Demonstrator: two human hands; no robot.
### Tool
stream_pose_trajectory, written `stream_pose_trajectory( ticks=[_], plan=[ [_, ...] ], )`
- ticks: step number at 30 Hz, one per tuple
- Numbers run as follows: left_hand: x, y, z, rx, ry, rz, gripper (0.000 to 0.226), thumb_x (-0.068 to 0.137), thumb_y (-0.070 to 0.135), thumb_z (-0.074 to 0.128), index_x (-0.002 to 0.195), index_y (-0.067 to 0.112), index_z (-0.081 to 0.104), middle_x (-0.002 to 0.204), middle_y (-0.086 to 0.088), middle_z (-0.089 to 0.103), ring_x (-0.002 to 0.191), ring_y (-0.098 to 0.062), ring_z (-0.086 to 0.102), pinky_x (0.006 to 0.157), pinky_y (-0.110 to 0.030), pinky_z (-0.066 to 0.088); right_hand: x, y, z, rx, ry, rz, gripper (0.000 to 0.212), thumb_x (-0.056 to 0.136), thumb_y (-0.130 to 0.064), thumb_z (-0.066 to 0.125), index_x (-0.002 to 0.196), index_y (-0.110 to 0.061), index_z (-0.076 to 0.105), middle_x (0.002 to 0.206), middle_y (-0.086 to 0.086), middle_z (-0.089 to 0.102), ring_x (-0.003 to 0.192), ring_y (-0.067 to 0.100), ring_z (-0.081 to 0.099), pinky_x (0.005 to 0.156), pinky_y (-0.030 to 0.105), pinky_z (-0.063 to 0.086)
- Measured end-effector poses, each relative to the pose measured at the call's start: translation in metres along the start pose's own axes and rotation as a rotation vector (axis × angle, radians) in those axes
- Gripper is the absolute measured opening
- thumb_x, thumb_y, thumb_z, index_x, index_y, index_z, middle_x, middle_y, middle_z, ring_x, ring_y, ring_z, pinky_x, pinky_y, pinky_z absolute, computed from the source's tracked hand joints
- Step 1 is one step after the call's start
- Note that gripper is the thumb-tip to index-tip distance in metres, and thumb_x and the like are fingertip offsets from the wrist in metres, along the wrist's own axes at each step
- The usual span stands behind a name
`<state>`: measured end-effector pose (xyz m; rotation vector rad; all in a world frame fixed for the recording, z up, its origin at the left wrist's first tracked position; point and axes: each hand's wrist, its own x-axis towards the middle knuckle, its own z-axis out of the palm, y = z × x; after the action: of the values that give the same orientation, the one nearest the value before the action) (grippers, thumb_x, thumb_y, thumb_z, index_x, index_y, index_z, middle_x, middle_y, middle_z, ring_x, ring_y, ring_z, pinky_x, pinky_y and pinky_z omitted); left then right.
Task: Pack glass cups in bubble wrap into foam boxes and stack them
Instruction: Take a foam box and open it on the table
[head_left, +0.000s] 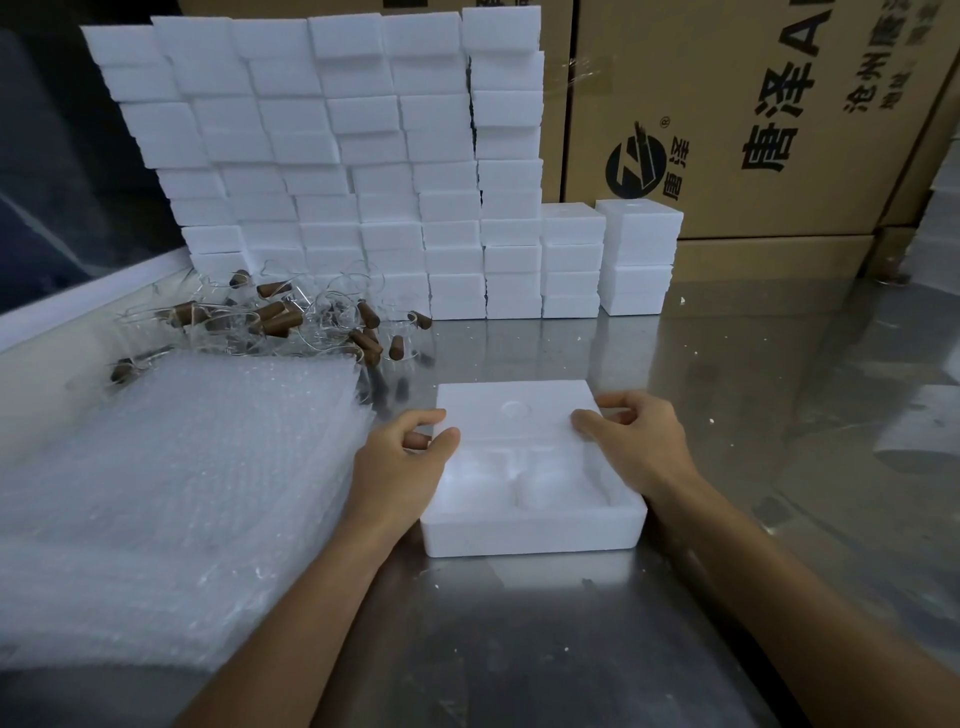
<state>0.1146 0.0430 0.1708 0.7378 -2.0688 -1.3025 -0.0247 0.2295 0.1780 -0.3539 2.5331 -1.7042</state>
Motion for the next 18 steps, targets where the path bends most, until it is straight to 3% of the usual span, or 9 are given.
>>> stream_pose_trajectory(
  ticks=[2,6,9,11,15,18],
  plan=[
    [0.000,0.001,-0.001,0.029,-0.014,0.014,0.025,0.089,0.033,0.069,0.114,0.039,0.066,0.095,0.010,0.062,0.082,-0.004,0.058,0.067,-0.015,0.042,0.000,-0.003,-0.002,-0.025,-0.022,0.001,0.036,0.077,-0.035,0.077,0.108,-0.019,0.067,0.098,-0.001,0.071,0.090,0.019,0.069,0.084,0.041,0.058],
    [0.005,-0.001,-0.003,0.147,-0.163,0.111,0.032,0.098,0.031,0.056,0.128,0.041,0.062,0.127,0.013,0.045,0.103,-0.008,0.050,0.100,-0.029,0.039,0.001,-0.015,-0.007,-0.169,-0.074,0.007,0.030,0.077,-0.037,0.075,0.100,-0.022,0.065,0.096,-0.003,0.071,0.085,0.019,0.067,0.074,0.036,0.057],
    [0.008,-0.002,-0.003,0.158,-0.209,0.129,0.026,0.100,0.031,0.053,0.119,0.045,0.065,0.122,0.025,0.041,0.108,0.001,0.046,0.098,-0.024,0.033,-0.001,-0.028,-0.003,-0.451,-0.025,-0.121,0.045,0.077,-0.037,0.075,0.118,-0.023,0.063,0.119,0.001,0.060,0.107,0.025,0.060,0.093,0.045,0.052],
    [0.008,-0.003,-0.002,0.151,-0.197,0.136,0.025,0.099,0.031,0.054,0.115,0.046,0.066,0.120,0.026,0.044,0.112,0.001,0.047,0.100,-0.024,0.034,-0.003,-0.041,0.008,-0.609,0.017,-0.274,0.046,0.078,-0.029,0.073,0.123,-0.028,0.062,0.126,0.003,0.056,0.117,0.027,0.053,0.099,0.044,0.044],
    [0.009,-0.004,-0.001,0.134,-0.169,0.153,0.024,0.098,0.028,0.056,0.114,0.042,0.068,0.128,0.018,0.051,0.119,-0.007,0.051,0.108,-0.034,0.038,0.001,-0.070,0.052,-0.519,-0.195,-0.307,0.036,0.083,-0.031,0.068,0.119,-0.028,0.065,0.117,-0.005,0.064,0.106,0.022,0.063,0.097,0.043,0.050],
    [0.009,-0.005,0.000,0.145,-0.159,0.164,0.023,0.097,0.029,0.057,0.112,0.040,0.069,0.131,0.015,0.053,0.116,-0.009,0.054,0.105,-0.039,0.041,0.013,-0.086,0.093,-0.474,-0.246,-0.382,0.032,0.086,-0.031,0.068,0.117,-0.025,0.064,0.101,-0.007,0.064,0.104,0.019,0.063,0.096,0.041,0.049]
  ],
)
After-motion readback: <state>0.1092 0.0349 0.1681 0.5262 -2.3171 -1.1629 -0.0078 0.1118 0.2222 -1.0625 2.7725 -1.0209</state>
